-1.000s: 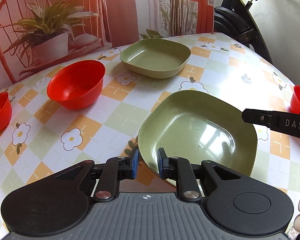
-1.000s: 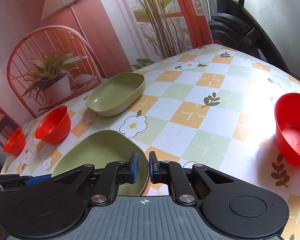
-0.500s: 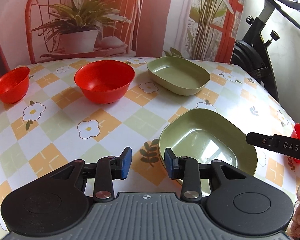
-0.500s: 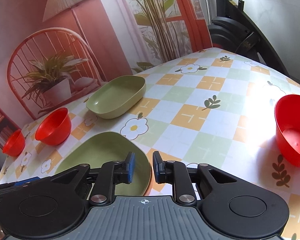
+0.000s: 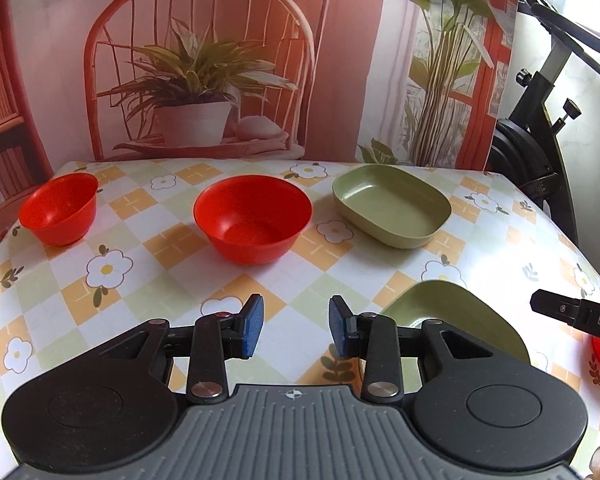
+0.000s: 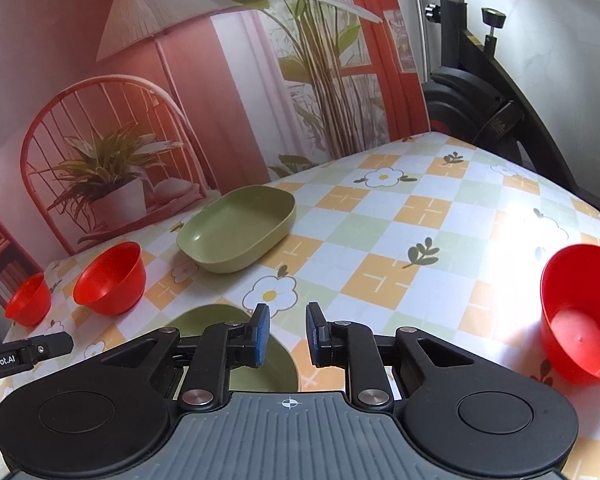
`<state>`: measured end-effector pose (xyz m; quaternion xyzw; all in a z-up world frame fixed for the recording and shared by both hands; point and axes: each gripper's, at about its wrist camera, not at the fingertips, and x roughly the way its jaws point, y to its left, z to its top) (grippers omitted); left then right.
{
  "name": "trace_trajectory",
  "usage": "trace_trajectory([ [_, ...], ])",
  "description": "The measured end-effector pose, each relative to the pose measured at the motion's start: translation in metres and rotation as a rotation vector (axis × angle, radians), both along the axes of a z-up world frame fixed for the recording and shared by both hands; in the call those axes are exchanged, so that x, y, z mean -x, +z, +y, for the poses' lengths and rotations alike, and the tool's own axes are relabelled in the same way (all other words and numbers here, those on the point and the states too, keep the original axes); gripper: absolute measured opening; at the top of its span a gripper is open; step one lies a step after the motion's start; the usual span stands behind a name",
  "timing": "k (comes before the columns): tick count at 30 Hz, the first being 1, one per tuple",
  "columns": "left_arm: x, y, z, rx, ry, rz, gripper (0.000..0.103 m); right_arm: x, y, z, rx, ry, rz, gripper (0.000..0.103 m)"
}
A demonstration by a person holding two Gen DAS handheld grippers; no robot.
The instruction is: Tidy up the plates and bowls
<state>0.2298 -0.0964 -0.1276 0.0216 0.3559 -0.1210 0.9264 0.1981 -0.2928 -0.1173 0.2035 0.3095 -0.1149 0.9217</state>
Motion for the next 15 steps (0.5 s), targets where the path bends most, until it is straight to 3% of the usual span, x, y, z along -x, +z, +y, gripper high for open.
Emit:
trace_trajectory([
  [6,-0.012,0.018,-0.001,-0.026,-0.003,-0.058,0.038,-0.013,0.015,-0.014,0.067,0.014,-0.020,0.020],
  [15,-0.043,0.027,-0.004,-0.041,0.039,-0.051,0.038,-0.037,0.026,-0.038,0.135,0.033,-0.035,0.023],
])
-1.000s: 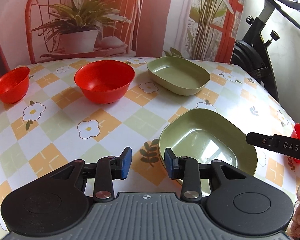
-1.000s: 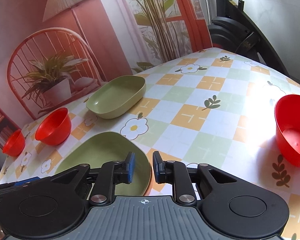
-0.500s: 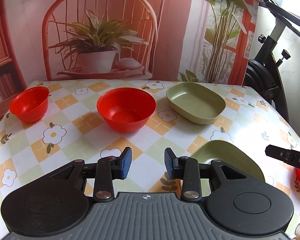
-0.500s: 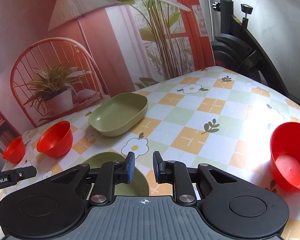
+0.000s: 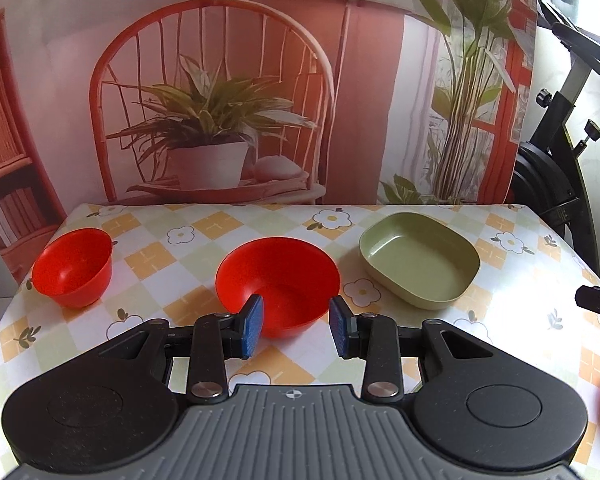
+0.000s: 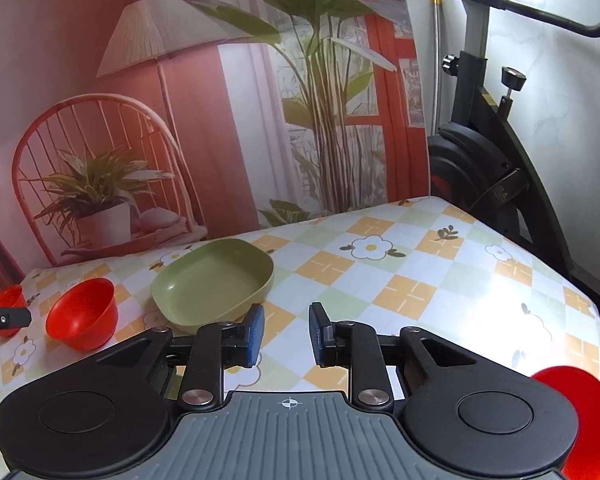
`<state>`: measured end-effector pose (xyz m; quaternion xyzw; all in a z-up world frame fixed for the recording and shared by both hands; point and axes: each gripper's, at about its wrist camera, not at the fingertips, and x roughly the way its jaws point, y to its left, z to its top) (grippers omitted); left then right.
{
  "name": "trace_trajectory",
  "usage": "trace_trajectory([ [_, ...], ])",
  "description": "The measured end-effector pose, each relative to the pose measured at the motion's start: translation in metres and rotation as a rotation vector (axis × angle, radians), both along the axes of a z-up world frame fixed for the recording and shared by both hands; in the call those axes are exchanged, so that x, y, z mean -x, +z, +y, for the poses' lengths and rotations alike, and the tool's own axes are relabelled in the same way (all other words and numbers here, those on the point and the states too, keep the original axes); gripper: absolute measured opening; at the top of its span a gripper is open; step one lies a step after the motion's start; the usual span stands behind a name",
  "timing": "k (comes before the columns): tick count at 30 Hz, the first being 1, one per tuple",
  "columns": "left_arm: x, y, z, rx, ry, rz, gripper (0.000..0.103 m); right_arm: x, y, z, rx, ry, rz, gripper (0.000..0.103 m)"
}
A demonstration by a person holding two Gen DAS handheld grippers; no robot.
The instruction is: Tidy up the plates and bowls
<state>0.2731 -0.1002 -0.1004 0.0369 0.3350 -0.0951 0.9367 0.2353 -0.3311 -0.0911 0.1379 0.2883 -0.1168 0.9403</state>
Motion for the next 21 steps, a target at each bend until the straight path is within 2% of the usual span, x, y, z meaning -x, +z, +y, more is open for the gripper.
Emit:
trace_trajectory([
  [8,-0.027,-0.007,-0.018,-0.028,-0.037,0.012,0.038,-0.036,-0.010,-0.013,0.028,0.018,0.030,0.023],
  [16,-0.060,-0.012,-0.045,-0.002,-0.120,0.030,0.038,-0.069,-0.025,-0.024,0.032,0.028,0.068,0.023],
  [21,-0.085,-0.020,-0.059,0.016,-0.144,0.063,0.038,-0.090,-0.036,-0.032,-0.005,0.033,0.076,0.023],
])
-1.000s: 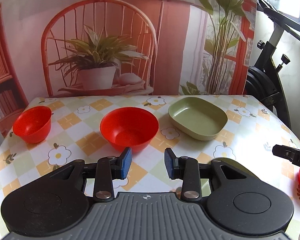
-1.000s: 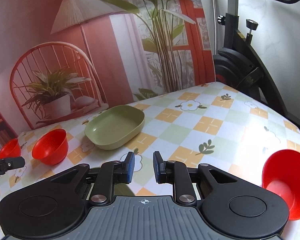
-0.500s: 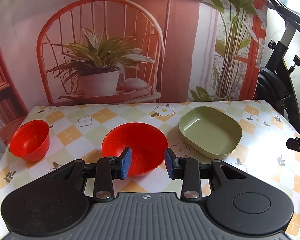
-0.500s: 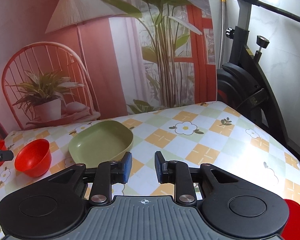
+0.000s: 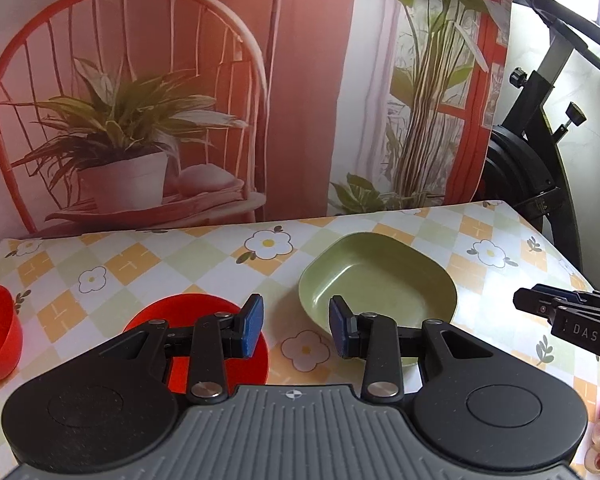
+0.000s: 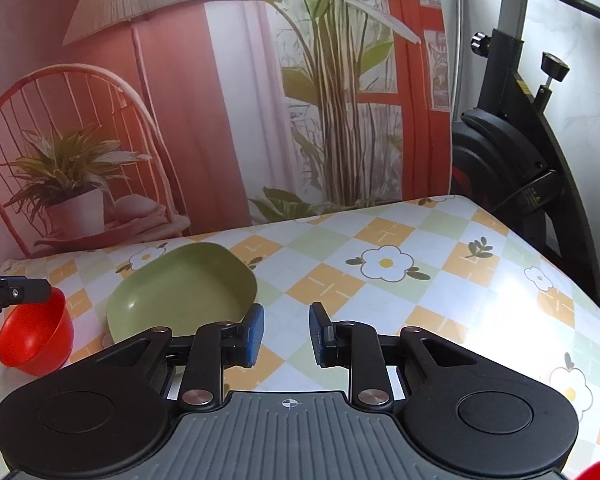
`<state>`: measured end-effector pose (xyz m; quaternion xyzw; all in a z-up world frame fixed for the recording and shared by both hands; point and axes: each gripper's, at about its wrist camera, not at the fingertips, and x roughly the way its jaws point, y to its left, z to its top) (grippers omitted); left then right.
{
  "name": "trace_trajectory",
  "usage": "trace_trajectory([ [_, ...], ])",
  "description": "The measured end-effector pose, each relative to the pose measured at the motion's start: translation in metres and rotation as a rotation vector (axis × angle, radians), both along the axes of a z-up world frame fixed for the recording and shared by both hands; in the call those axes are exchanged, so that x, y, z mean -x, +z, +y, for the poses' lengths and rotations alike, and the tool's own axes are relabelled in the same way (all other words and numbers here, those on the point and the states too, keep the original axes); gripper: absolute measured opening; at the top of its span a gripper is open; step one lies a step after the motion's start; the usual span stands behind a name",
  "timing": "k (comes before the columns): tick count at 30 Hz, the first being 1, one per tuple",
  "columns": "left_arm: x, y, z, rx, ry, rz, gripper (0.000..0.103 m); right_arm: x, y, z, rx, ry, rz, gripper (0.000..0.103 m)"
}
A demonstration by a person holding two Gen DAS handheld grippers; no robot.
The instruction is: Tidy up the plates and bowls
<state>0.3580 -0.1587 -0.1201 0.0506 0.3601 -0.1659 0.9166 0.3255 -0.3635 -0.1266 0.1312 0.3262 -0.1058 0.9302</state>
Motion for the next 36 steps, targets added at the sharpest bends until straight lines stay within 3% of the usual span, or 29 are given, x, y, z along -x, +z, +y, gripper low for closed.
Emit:
trace_trajectory([
  [6,-0.034,-0.021,0.002,0.059,0.032,0.101,0.038,-0.023,-0.018,-0.010,-0.040,-0.010,0.025,0.023],
  [16,-0.061,-0.031,-0.002,0.080,0.022,0.118,0.037,-0.051,-0.025,-0.011,-0.060,0.040,0.011,0.023],
  [36,-0.081,-0.064,-0.032,0.015,-0.008,0.224,0.036,-0.083,-0.059,-0.008,-0.127,0.087,0.097,0.021],
])
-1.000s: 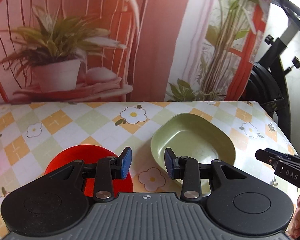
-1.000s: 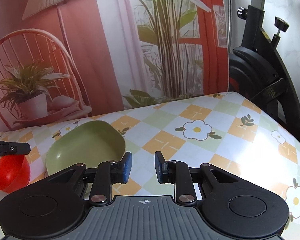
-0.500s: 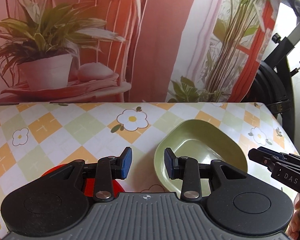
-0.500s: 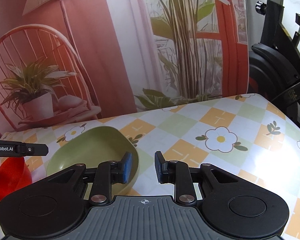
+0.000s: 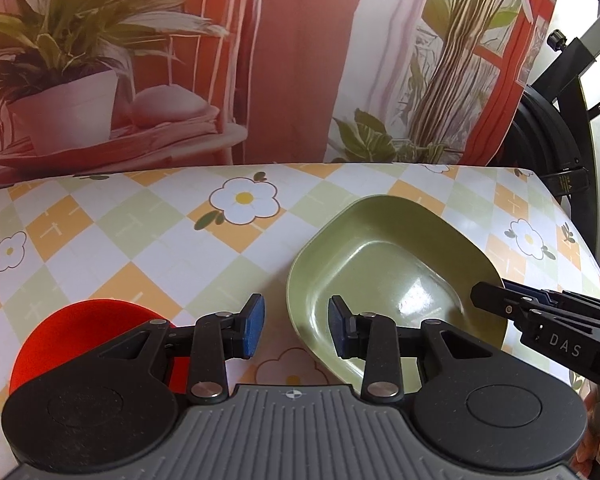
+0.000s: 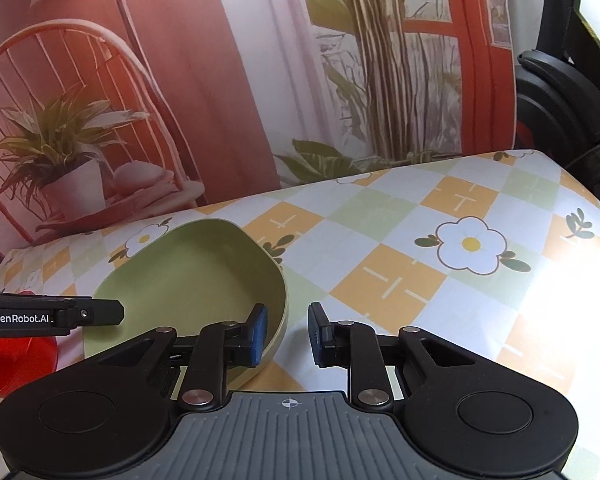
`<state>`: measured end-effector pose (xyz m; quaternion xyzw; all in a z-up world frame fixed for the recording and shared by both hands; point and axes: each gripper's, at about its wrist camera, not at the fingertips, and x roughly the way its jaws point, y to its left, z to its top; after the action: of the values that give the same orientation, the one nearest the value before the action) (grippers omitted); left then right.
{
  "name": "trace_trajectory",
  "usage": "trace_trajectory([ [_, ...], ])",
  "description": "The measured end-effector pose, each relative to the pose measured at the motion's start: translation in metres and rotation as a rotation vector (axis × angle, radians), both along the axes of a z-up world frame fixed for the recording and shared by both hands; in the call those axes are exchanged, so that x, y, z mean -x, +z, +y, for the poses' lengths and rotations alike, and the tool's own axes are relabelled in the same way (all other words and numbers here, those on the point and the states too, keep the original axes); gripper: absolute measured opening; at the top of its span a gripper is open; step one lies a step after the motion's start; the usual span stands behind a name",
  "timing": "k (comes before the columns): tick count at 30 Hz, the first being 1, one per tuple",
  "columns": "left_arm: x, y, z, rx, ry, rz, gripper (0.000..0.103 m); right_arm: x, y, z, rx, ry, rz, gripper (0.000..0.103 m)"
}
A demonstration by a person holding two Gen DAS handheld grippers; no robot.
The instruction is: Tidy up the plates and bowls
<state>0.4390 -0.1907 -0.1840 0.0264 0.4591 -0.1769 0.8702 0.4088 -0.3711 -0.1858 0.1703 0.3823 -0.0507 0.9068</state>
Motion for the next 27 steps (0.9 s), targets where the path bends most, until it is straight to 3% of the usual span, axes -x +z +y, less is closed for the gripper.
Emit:
trace_trajectory([
  [7,0.003,-0.003,-0.003,-0.013,-0.030,-0.001,0.017,0.001,-0.001,0.000,-0.009,-0.003,-0.002,0.017],
  [12,0.008,-0.003,-0.007,-0.032,-0.033,-0.010,0.016,0.003,0.001,0.001,-0.014,0.005,-0.005,0.012],
  [27,0.036,0.019,-0.013,-0.037,-0.077,-0.052,0.016,0.027,0.022,-0.004,0.003,-0.037,-0.015,0.012],
])
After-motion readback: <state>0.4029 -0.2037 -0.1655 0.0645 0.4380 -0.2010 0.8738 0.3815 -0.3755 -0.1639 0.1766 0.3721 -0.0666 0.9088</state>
